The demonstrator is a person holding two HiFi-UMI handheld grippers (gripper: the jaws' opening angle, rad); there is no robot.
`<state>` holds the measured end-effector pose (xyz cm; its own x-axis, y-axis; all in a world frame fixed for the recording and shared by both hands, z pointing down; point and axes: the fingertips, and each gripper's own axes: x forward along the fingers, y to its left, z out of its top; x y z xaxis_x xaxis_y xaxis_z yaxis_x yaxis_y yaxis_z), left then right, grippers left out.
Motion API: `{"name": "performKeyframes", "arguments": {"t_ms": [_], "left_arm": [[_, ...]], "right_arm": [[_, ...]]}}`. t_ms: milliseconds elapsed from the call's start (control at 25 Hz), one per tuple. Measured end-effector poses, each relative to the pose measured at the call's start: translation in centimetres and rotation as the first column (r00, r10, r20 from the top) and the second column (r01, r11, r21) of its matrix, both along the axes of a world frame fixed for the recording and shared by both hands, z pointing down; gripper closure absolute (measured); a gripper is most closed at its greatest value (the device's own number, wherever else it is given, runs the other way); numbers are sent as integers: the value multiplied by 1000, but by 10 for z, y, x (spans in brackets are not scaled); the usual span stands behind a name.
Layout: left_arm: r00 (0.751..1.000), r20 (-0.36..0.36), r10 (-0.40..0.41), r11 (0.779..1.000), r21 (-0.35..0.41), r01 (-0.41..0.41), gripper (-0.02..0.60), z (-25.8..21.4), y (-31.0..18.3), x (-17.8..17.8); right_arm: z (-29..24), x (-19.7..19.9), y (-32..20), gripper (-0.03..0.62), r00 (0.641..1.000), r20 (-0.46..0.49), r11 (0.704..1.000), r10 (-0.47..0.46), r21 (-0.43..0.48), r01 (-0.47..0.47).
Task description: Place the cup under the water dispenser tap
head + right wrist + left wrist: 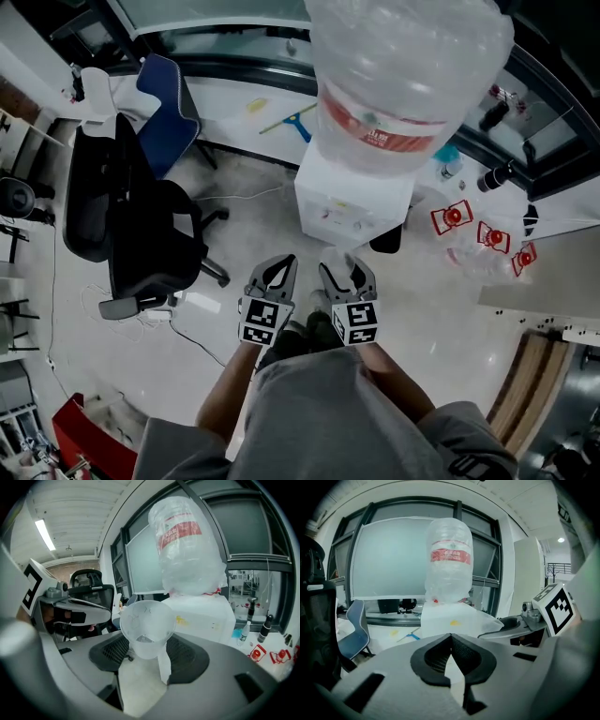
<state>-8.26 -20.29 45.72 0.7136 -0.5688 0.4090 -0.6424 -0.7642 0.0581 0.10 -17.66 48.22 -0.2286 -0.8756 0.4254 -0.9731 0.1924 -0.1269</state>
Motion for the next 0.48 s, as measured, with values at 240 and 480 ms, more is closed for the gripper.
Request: {"name": "performKeyframes", "arguments": {"t_ms": [240,480], "left_arm": [[998,21,56,998,16,-56,572,17,-20,8],[991,24,132,991,1,-133,572,40,-40,1]], "right_arm": [[28,3,-19,345,998,-2,997,62,-39,-62],[56,-1,-28,345,990,-43,988,136,-66,-139]]}}
